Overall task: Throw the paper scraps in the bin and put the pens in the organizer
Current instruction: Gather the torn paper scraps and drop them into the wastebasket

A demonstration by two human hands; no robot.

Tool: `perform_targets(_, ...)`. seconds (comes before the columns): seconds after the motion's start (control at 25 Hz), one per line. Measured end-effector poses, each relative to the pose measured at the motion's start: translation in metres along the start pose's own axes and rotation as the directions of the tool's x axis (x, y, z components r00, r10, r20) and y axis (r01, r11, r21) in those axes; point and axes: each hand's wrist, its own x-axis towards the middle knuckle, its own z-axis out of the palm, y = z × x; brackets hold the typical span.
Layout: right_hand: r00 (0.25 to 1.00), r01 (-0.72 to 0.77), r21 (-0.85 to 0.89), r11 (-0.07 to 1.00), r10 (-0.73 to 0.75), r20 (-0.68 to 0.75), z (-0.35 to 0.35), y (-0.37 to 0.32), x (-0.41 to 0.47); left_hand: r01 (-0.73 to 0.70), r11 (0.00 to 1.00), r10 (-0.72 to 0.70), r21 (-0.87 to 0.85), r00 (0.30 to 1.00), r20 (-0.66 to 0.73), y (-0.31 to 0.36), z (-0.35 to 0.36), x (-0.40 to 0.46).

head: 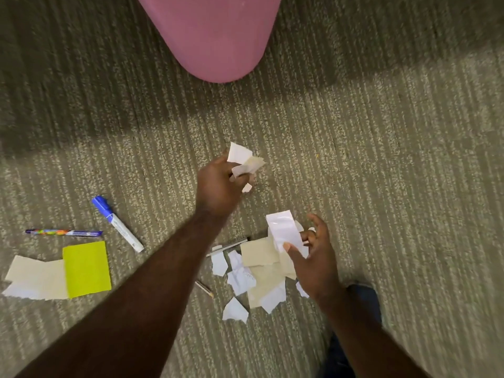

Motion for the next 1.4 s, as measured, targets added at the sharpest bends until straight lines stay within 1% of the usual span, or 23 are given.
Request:
perform_targets(0.08,0.999,0.013,-0.021,1.000,-0.014,-0.050,0.008,-0.002,-0.013,0.029,0.999,-0.029,-0.044,1.000,0.002,-0.007,-0.017,-0.019)
perform_targets(0.16,0.994,0.037,-0.051,0.998,-0.042,-0.097,0.014,-0.015,-0.021,0.131,0.986,-0.132,-0.107,0.991,-0.003,-0.013,-0.034,-0.035)
perform_targets(0.24,0.992,0.040,-0.018,0.999,-0.042,-0.121,0.018,-0.035,-0.026,0.182,0.970,-0.183,-0.164,0.983,0.011,-0.014,-0.053,-0.050)
perform_targets(0.36,0.993,0.054,0.088,0.995,-0.044,-0.112,0.026,-0.075,-0.040,0.227,0.927,-0.237,-0.300,0.972,0.003,-0.008,-0.090,-0.075)
perform_targets(0.44,0.995,0.065,0.132,0.989,-0.055,-0.078,0.036,-0.094,-0.053,0.241,0.906,-0.262,-0.349,0.965,-0.014,-0.013,-0.116,-0.097)
perform_targets(0.48,0.997,0.060,0.128,0.990,-0.054,-0.046,0.044,-0.098,-0.063,0.240,0.903,-0.262,-0.356,0.965,-0.013,-0.021,-0.129,-0.111)
perform_targets(0.52,0.998,0.056,0.092,0.994,-0.055,-0.013,0.051,-0.097,-0.071,0.238,0.908,-0.257,-0.345,0.966,-0.011,-0.031,-0.139,-0.126)
perform_targets(0.64,0.994,0.078,-0.105,0.991,-0.069,0.079,0.072,-0.071,-0.096,0.272,0.925,-0.283,-0.266,0.959,-0.006,-0.076,-0.163,-0.172)
perform_targets(0.76,0.991,0.077,-0.235,0.969,-0.049,0.124,0.084,-0.032,-0.113,0.382,0.899,-0.389,-0.216,0.921,0.012,-0.127,-0.175,-0.217)
perform_targets(0.84,0.984,0.121,-0.317,0.941,-0.072,0.162,0.087,-0.010,-0.120,0.416,0.891,-0.423,-0.181,0.906,0.000,-0.153,-0.178,-0.242)
perform_targets(0.92,0.956,0.213,-0.379,0.900,-0.111,0.273,0.090,0.005,-0.125,0.452,0.870,-0.469,-0.197,0.882,-0.047,-0.173,-0.175,-0.267)
perform_targets(1.04,0.886,0.339,-0.420,0.842,-0.135,0.444,0.094,0.014,-0.130,0.526,0.811,-0.567,-0.255,0.815,-0.121,-0.189,-0.163,-0.303)
perform_targets(1.16,0.753,0.525,-0.339,0.780,-0.241,0.612,0.104,0.013,-0.139,0.533,0.788,-0.601,-0.308,0.774,-0.198,-0.196,-0.144,-0.335)
perform_targets(1.24,0.657,0.621,-0.310,0.720,-0.263,0.706,0.116,0.011,-0.141,0.579,0.761,-0.645,-0.293,0.728,-0.235,-0.202,-0.134,-0.344)
perform_targets(1.28,0.628,0.660,-0.325,0.677,-0.261,0.733,0.124,0.010,-0.142,0.604,0.744,-0.665,-0.285,0.709,-0.234,-0.206,-0.130,-0.348)
perform_targets(1.32,0.613,0.689,-0.349,0.635,-0.255,0.748,0.132,0.010,-0.142,0.613,0.741,-0.669,-0.274,0.709,-0.223,-0.210,-0.127,-0.349)
perform_targets(1.4,0.612,0.718,-0.403,0.567,-0.239,0.754,0.153,0.004,-0.141,0.607,0.752,-0.654,-0.257,0.736,-0.174,-0.218,-0.122,-0.350)
